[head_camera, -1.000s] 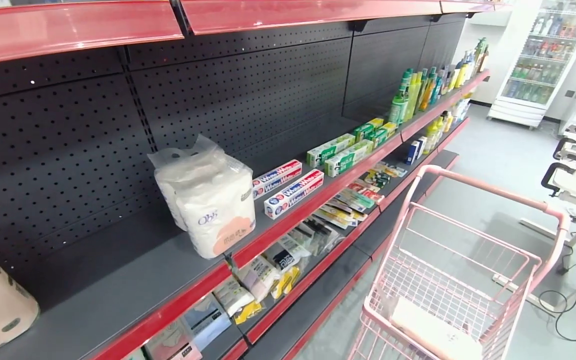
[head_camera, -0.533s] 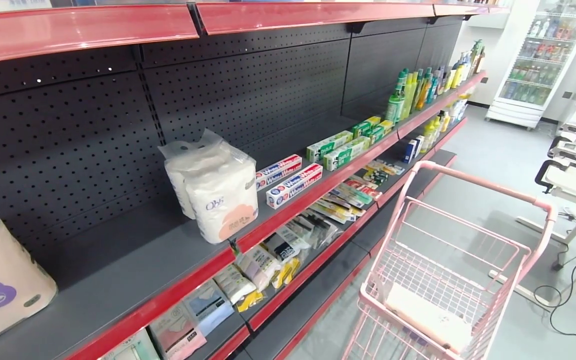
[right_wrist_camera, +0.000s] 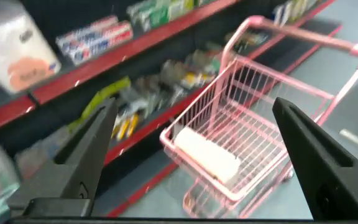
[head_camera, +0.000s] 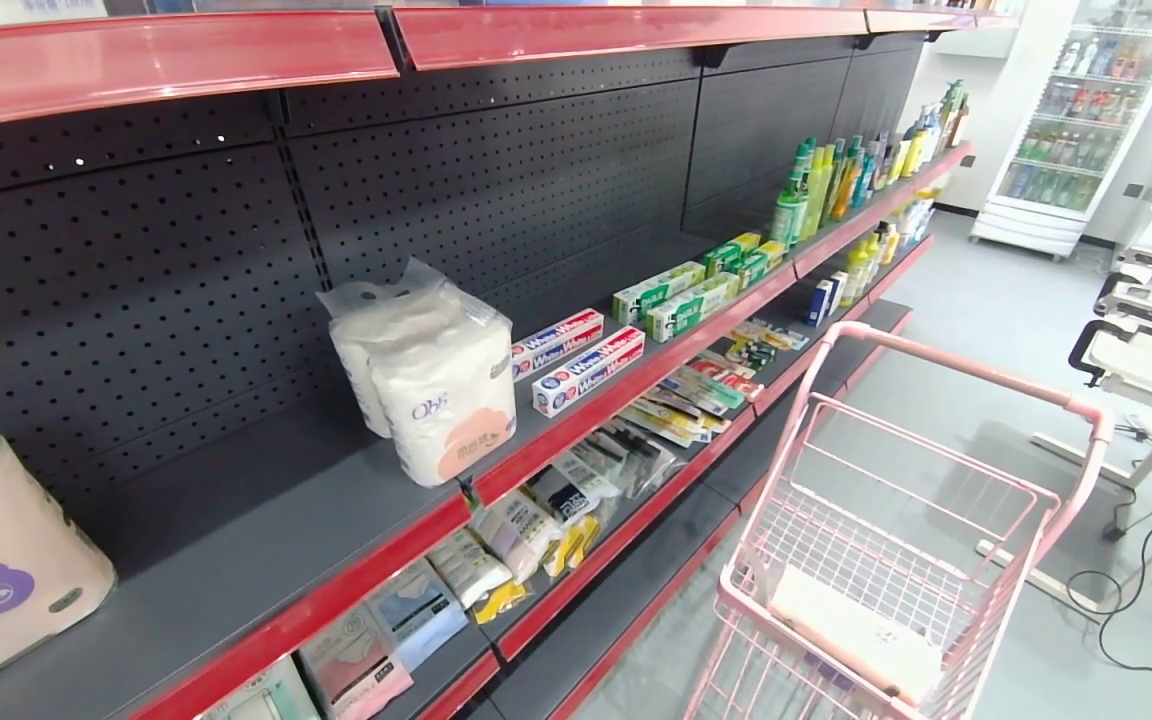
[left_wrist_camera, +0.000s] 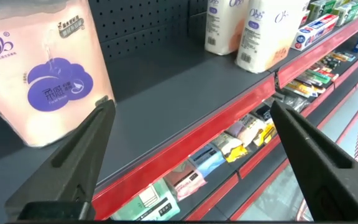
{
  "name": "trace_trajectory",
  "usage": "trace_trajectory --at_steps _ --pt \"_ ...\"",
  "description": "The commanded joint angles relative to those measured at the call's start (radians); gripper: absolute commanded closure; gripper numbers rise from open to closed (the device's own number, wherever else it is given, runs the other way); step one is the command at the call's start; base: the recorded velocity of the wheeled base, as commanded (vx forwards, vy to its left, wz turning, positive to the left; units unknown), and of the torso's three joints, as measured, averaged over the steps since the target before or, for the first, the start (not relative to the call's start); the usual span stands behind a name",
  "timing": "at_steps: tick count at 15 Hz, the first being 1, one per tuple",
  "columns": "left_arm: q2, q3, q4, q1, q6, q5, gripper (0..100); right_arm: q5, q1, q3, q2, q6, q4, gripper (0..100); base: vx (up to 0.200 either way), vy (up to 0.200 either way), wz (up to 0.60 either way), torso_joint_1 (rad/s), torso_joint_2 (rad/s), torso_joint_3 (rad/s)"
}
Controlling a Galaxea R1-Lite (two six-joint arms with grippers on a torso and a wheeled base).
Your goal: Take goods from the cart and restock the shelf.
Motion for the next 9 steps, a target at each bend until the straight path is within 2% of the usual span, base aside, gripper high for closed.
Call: trace_trajectory --at_steps 1,2,4,7,9 --pt "0.001 0.000 0.000 0.001 0.000 0.001 0 0.173 -0.013 -0.200 0.584 -0.062 0.092 0 0.000 0.000 0.00 0.000 0.00 0.000" --pt "0.001 0.000 0.000 0.001 0.000 0.001 0 0.171 -0.053 -0.201 0.786 -0.177 0.072 0 0.000 0.000 0.00 0.000 0.00 0.000" --pt "0.001 0.000 0.000 0.001 0.000 0.001 0 0.173 -0.099 -0.207 1.004 -0.341 -0.018 0 0.000 0.000 0.00 0.000 0.00 0.000" --pt "0.001 0.000 0.000 -0.001 0.000 0.001 0 0.188 -0.101 -0.220 1.188 -0.541 -0.020 0 0.000 0.000 0.00 0.000 0.00 0.000" --pt "0.001 0.000 0.000 -0.001 0.000 0.001 0 0.194 -0.064 -0.227 1.300 -0.656 -0.032 0 0.000 0.000 0.00 0.000 0.00 0.000"
